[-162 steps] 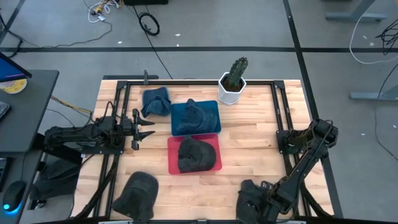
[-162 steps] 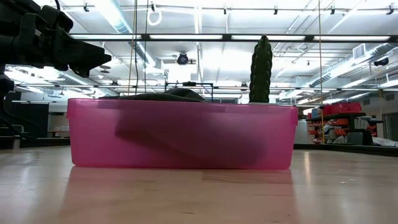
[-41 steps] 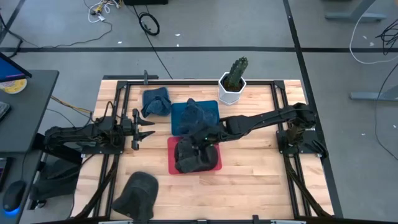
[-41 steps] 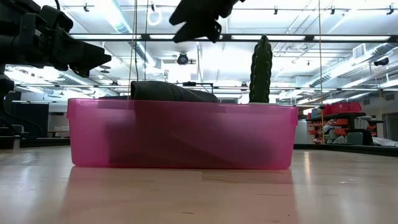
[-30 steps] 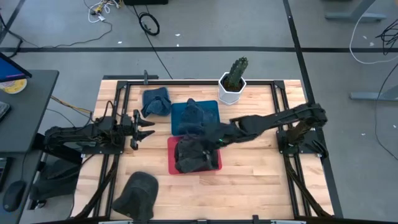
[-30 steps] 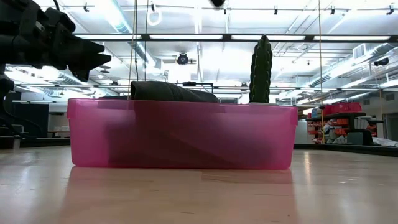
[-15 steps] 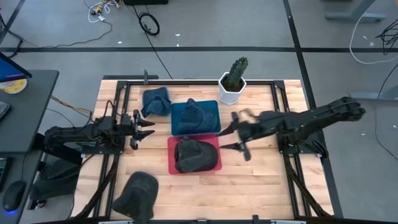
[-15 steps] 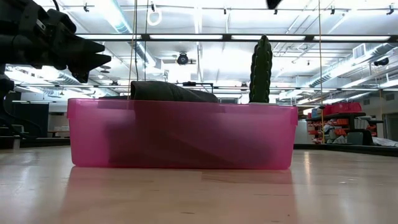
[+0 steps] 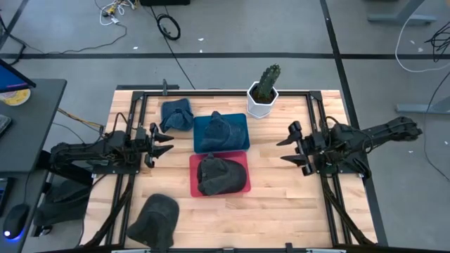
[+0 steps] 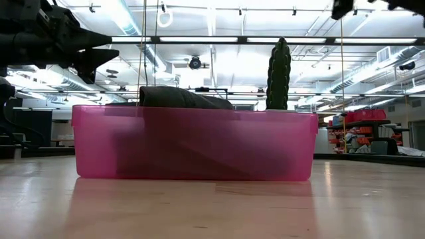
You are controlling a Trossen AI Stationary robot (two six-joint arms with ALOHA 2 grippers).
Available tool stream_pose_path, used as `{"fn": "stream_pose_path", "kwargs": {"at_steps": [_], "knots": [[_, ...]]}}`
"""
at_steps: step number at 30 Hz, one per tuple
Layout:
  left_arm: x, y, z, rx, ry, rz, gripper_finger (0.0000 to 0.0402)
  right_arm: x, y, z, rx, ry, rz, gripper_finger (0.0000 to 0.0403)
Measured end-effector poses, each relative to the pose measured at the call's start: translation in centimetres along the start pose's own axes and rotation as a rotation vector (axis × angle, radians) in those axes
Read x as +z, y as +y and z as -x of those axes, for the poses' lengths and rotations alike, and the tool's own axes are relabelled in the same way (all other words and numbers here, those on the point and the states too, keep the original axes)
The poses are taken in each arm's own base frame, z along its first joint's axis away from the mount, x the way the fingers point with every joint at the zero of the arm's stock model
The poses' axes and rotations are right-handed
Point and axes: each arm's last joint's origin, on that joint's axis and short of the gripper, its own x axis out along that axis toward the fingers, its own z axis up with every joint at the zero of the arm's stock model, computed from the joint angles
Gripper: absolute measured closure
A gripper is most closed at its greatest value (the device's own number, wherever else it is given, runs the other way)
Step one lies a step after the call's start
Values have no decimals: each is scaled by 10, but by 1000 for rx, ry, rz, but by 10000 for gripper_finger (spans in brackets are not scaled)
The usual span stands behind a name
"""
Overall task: Pick & Place hat
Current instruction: Put the black cap into the pink bin
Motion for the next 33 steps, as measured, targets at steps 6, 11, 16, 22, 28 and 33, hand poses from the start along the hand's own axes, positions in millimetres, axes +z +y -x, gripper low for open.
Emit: {"fn": "stream_pose_path", "kwargs": {"at_steps": [6, 11, 16, 22, 28, 33], "knots": [[3, -1, 0, -8, -36, 2, 223, -16, 1, 25, -11, -91, 5, 185], [8, -2, 0, -12, -84, -14, 223, -24, 0, 43, -30, -137, 0, 185], [11, -2, 1, -15, -113, -22, 223, -29, -1, 58, -48, -111, 0, 185], [11, -2, 1, -16, -114, -17, 223, -25, -1, 75, -55, -145, -2, 185], [11, -1, 1, 8, -116, -3, 223, -29, 0, 78, -55, -117, 14, 185], [11, 2, 1, 112, -140, 77, 223, -37, 0, 77, -57, -204, 49, 185]]}}
